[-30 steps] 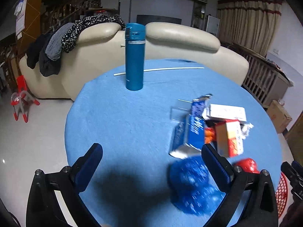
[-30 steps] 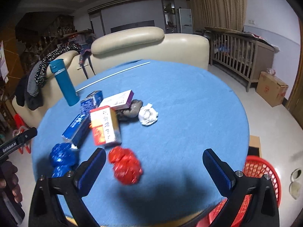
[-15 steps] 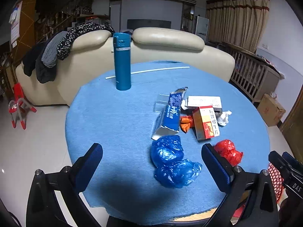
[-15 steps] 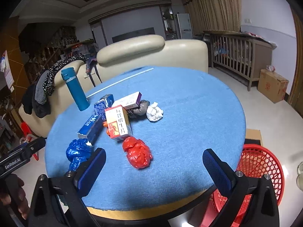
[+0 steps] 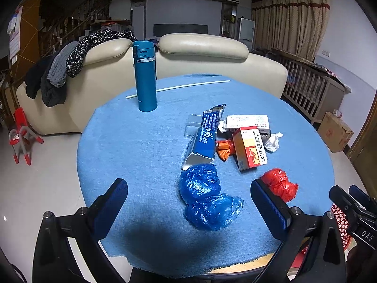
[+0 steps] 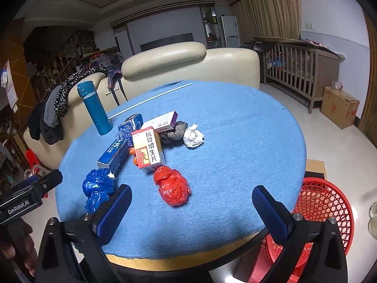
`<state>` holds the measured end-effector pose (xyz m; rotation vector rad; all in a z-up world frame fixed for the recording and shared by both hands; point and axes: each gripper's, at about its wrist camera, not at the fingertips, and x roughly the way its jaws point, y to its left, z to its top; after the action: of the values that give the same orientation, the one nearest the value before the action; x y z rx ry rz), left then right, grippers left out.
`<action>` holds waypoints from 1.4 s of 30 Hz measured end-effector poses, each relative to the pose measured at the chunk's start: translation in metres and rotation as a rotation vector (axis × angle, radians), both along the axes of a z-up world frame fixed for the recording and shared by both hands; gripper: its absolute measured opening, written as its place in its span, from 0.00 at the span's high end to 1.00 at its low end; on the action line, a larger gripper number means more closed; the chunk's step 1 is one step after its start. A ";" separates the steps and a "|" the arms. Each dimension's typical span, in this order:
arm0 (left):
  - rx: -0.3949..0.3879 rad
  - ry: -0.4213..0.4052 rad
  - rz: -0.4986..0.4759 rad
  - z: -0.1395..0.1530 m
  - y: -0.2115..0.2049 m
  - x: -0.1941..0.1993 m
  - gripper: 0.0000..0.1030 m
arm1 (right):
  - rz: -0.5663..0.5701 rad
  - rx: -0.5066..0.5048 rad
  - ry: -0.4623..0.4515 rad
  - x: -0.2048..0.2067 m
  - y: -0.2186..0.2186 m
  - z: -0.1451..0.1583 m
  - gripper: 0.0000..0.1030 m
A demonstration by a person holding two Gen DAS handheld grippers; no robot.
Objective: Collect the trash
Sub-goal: 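Grasp the blue plastic bags with the left tool while the right tool grasps the red bag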
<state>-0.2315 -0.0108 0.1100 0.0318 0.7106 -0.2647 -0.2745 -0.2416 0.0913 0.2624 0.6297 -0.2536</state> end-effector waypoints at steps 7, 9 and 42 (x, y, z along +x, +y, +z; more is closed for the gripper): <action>0.003 0.012 -0.003 -0.002 -0.001 0.000 0.00 | -0.005 0.003 0.007 0.000 -0.001 -0.003 0.00; 0.003 0.011 -0.003 -0.002 -0.001 0.000 0.00 | -0.004 0.000 0.005 0.000 0.000 -0.003 0.00; -0.048 0.055 0.064 -0.024 0.022 0.007 0.00 | 0.025 -0.024 0.067 0.013 0.002 -0.029 0.00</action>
<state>-0.2249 0.0109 0.0859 -0.0437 0.7582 -0.2220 -0.2612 -0.2398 0.0621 0.2236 0.6952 -0.2466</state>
